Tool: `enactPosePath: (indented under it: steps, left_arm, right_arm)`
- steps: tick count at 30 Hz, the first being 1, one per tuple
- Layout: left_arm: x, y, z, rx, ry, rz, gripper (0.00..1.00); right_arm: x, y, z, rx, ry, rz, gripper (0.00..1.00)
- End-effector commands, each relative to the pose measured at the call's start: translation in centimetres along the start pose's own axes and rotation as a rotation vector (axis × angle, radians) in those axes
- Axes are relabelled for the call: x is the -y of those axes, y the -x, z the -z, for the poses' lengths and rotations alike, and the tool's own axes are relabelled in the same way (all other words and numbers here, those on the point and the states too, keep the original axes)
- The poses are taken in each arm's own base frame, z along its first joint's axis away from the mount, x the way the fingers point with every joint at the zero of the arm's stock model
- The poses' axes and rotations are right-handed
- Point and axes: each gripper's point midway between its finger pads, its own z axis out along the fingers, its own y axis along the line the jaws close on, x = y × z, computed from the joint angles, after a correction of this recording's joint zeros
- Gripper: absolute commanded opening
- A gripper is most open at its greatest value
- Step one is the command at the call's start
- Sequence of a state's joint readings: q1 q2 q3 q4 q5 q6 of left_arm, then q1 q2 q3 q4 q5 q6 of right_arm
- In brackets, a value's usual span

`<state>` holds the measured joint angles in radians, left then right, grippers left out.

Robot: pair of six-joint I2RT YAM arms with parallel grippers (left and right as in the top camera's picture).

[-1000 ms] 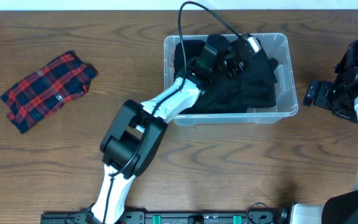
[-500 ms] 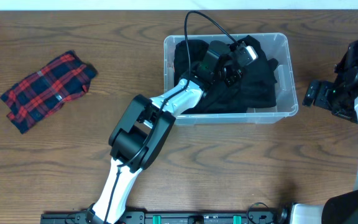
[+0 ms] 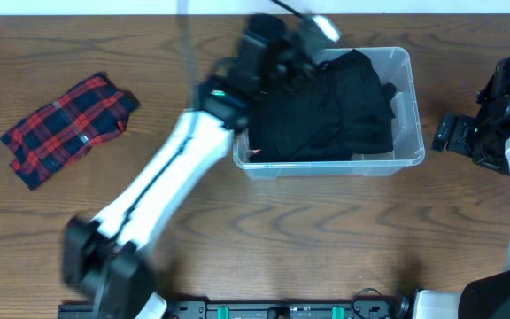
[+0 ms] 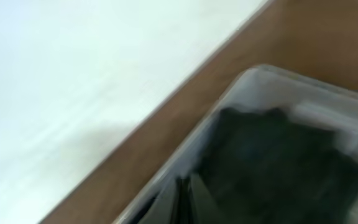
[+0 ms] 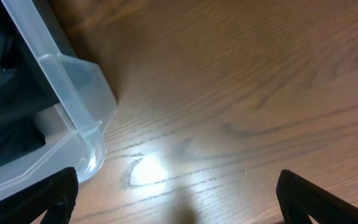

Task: Pack container
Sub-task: 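Move the left gripper left onto the red plaid shirt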

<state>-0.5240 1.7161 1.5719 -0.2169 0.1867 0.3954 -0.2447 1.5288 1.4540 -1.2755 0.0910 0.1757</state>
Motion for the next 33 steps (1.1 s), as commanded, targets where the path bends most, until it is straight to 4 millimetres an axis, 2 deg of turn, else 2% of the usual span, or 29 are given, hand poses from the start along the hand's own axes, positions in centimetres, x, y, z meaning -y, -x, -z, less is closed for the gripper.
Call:
enactPosePath:
  steps: [1, 4, 5, 8, 12, 15, 19, 21, 27, 33]
  left_arm:
    - [-8.3, -3.8, 4.2, -0.182, 0.33, 0.039, 0.06]
    - [-14.0, -8.4, 9.2, -0.362, 0.536, 0.098, 0.07]
    - [-15.1, -9.4, 10.3, -0.393, 0.579, 0.125, 0.07]
    - [-19.5, -14.0, 14.7, -0.504, 0.754, 0.295, 0.07]
    - [-23.8, -19.8, 19.9, -0.559, 0.931, 0.576, 0.08]
    - [-26.5, -24.0, 23.8, -0.584, 1.058, 0.735, 0.17]
    - [-28.8, -29.3, 27.9, -0.644, 1.161, 0.862, 0.17]
    - [-29.4, -31.6, 29.0, -0.675, 1.172, 0.91, 0.06]
    - [-29.9, -39.2, 30.1, -0.773, 1.144, 1.061, 0.06]
    - [-29.9, -44.8, 30.7, -0.852, 1.152, 1.139, 0.06]
  right_arm:
    - [0.1, 0.3, 0.5, 0.021, -0.009, -0.009, 0.99]
    - [0.1, 0.3, 0.5, 0.021, -0.009, -0.01, 0.99]
    - [0.1, 0.3, 0.5, 0.021, -0.009, -0.009, 0.99]
    - [0.1, 0.3, 0.5, 0.021, -0.009, -0.01, 0.99]
    - [0.1, 0.3, 0.5, 0.021, -0.009, -0.009, 0.99]
    - [0.1, 0.3, 0.5, 0.021, -0.009, -0.01, 0.99]
    - [0.1, 0.3, 0.5, 0.021, -0.009, -0.009, 0.99]
    - [0.1, 0.3, 0.5, 0.021, -0.009, -0.009, 0.99]
    - [0.1, 0.3, 0.5, 0.021, -0.009, -0.009, 0.99]
    - [0.1, 0.3, 0.5, 0.021, -0.009, -0.009, 0.99]
